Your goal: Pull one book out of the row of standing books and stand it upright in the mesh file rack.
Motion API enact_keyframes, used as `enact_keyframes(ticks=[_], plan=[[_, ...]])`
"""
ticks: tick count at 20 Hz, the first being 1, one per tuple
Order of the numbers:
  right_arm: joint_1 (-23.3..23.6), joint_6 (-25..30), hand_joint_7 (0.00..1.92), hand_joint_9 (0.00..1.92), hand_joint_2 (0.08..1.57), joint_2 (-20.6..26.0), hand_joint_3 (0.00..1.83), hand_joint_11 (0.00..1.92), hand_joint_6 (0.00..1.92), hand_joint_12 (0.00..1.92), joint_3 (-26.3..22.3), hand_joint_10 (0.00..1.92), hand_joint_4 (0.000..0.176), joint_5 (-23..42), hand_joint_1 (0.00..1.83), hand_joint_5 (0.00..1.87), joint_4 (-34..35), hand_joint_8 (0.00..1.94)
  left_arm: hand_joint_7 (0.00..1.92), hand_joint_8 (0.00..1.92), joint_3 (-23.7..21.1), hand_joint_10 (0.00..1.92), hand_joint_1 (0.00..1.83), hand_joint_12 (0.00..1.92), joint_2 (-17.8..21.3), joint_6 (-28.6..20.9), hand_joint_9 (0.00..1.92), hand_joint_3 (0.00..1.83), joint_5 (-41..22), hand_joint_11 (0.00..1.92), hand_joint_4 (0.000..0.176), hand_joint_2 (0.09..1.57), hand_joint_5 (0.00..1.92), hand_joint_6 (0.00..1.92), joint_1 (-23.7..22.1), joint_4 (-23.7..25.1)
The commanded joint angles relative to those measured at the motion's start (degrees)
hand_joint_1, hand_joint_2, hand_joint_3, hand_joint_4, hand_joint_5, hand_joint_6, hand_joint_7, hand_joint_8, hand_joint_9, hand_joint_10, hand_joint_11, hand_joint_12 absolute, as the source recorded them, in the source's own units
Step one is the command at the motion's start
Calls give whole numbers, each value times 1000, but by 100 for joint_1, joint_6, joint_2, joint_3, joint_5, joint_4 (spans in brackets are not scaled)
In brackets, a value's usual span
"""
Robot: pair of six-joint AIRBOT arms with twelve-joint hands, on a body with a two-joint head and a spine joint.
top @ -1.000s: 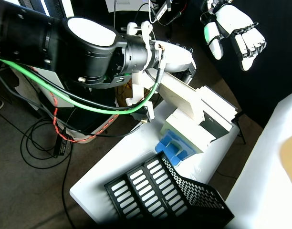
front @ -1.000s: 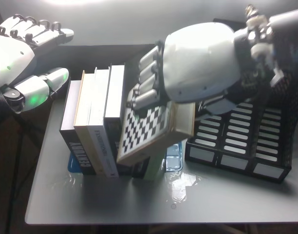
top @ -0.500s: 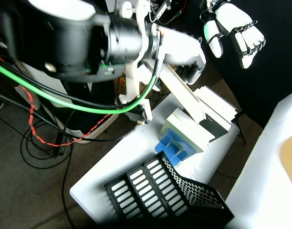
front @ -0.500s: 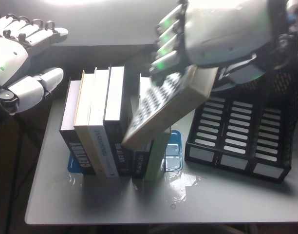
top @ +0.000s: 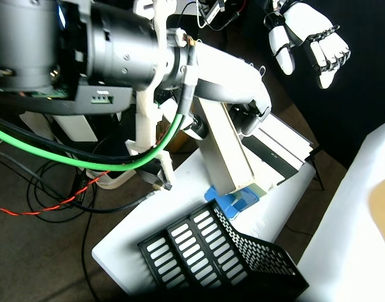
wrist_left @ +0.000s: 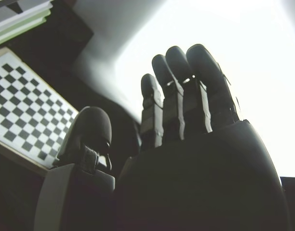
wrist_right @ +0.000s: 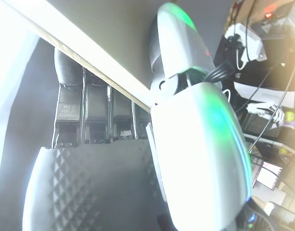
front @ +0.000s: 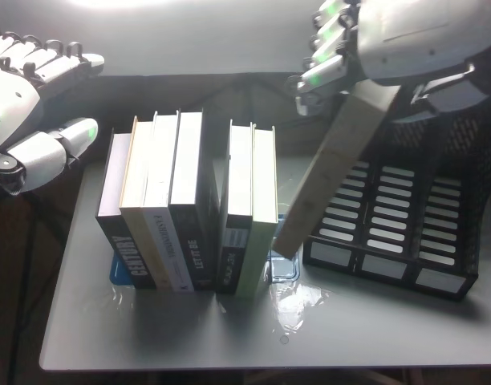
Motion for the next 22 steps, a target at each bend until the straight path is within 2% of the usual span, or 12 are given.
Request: enact_keyframes(ticks=[1, 4, 7, 14, 18, 22], plan=[[93, 147, 645, 532, 1287, 89, 0, 449, 734, 1809, -13, 1436, 0, -328, 1265, 312, -70, 1520, 204, 780, 16, 1329, 167, 1921, 78, 21, 74, 0, -736, 0, 48, 1515, 230, 222, -27, -16], [93, 823, 645, 532, 1287, 153, 0, 449, 734, 1809, -14, 1436, 0, -452, 1265, 312, -1047, 1520, 204, 780, -5, 1329, 167, 1921, 82, 21, 74, 0, -723, 0, 48, 1515, 229, 224, -16, -28], [-28, 1274, 645, 532, 1287, 78, 0, 449, 734, 1809, 58, 1436, 0, -646, 1265, 312, -1884, 1520, 204, 780, -19, 1329, 167, 1921, 79, 21, 74, 0, -707, 0, 48, 1515, 228, 226, 0, -42], [-485, 2133, 645, 532, 1287, -645, 0, 449, 734, 1809, 768, 1436, 0, -1165, 1265, 312, -3416, 1520, 203, 781, -28, 1329, 166, 1921, 67, 21, 74, 0, -726, 0, 48, 1515, 226, 232, 46, -53], [-564, 2518, 645, 532, 1287, -1066, 0, 449, 734, 1809, 1070, 1436, 0, -1528, 1265, 312, -4407, 1520, 203, 781, 1, 1329, 166, 1921, 14, 1, 74, 0, -739, 0, 48, 1515, 225, 234, 48, -53], [-657, 2943, 645, 532, 1287, -1496, 0, 449, 734, 1809, 1547, 1436, 0, -1836, 1265, 312, -5046, 1520, 203, 781, 63, 1329, 166, 1921, -62, -91, 74, 0, -805, 0, 48, 1515, 223, 237, 49, -37]])
